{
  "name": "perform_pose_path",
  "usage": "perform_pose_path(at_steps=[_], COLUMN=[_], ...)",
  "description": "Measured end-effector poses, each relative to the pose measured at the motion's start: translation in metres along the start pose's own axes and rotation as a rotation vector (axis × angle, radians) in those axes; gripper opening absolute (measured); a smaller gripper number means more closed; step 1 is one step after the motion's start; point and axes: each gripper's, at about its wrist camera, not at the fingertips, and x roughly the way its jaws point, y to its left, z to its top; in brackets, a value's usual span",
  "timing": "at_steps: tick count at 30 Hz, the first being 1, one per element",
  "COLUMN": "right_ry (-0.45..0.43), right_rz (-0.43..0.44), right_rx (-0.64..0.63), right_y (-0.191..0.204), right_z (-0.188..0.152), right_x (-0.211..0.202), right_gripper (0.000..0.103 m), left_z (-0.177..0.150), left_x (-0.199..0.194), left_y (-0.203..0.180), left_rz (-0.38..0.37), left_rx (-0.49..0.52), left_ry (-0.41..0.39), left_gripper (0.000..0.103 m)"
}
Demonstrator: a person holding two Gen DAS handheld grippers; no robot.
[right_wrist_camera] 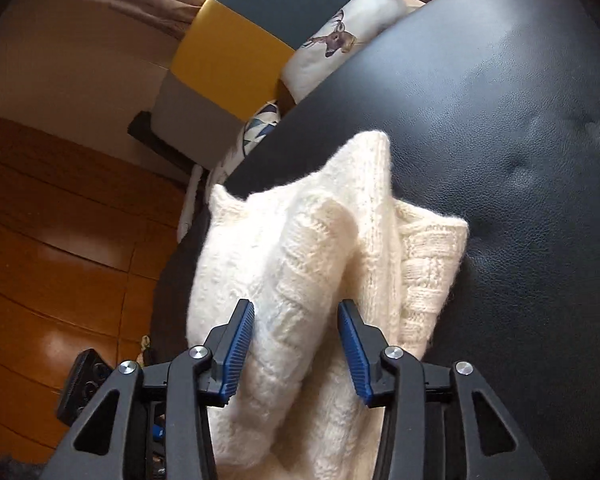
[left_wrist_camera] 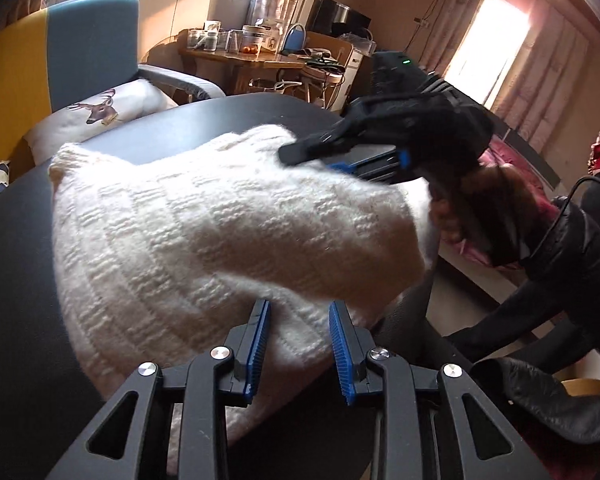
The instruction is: Fold clothes
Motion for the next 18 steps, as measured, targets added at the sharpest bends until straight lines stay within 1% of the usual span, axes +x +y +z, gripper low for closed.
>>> perform_pose_path(at_steps=[2, 4, 6, 7, 8, 9, 10, 12, 14, 15, 16, 18], right_ry=[-0.015, -0.041, -0.084, -0.087, -0.055, 0.0, 0.034, 0.037, 0.012, 0.001, -0.009, -0.029], right_rz=[-0.031, -0.061, -0.096, -0.168, -0.291, -0.369, -0.384, -0.358, -0.301, -0.274, -0.253, -0.218], right_rx=[-0.049, -0.11, -0.201, -0.262, -0.311, -0.317, -0.31, -0.29, -0.237, -0.214, -0.201, -0.187], right_y=[0.01, 0.022, 0.041, 0.047, 0.043, 0.031, 0.02, 0.005, -0.005, -0.01, -0.014, -0.018], right_z=[0.005, 0.01, 0.016, 0.019, 0.02, 0.02, 0.018, 0.016, 0.018, 0.018, 0.018, 0.017], right_x=[-0.001, -0.007, -0.019, -0.02, -0.011, 0.002, 0.011, 0.018, 0.013, 0.01, 0.008, 0.001], right_gripper=[0.013, 0.012, 0.011, 0.011, 0.011, 0.011, 0.011, 0.011, 0.011, 0.011, 0.013, 0.017], left_z=[0.002, 0.003, -0.001, -0.004, -0.006, -0.007, -0.008, -0.007, -0.005, -0.002, 0.004, 0.014], left_x=[0.002, 0.013, 0.031, 0.038, 0.045, 0.047, 0.048, 0.048, 0.044, 0.04, 0.034, 0.022], left_y=[-0.008, -0.019, -0.026, -0.029, -0.031, -0.034, -0.036, -0.038, -0.042, -0.043, -0.042, -0.038], left_rz=[-0.027, -0.025, -0.039, -0.042, -0.046, -0.047, -0.048, -0.047, -0.061, -0.082, -0.118, -0.176], left_rx=[0.04, 0.115, 0.165, 0.184, 0.204, 0.222, 0.239, 0.246, 0.249, 0.239, 0.211, 0.152], left_ry=[-0.003, 0.033, 0.095, 0.113, 0.129, 0.132, 0.134, 0.141, 0.15, 0.152, 0.144, 0.115], left_gripper=[0.03, 0.035, 0.037, 0.041, 0.041, 0.044, 0.047, 0.047, 0.047, 0.047, 0.047, 0.047])
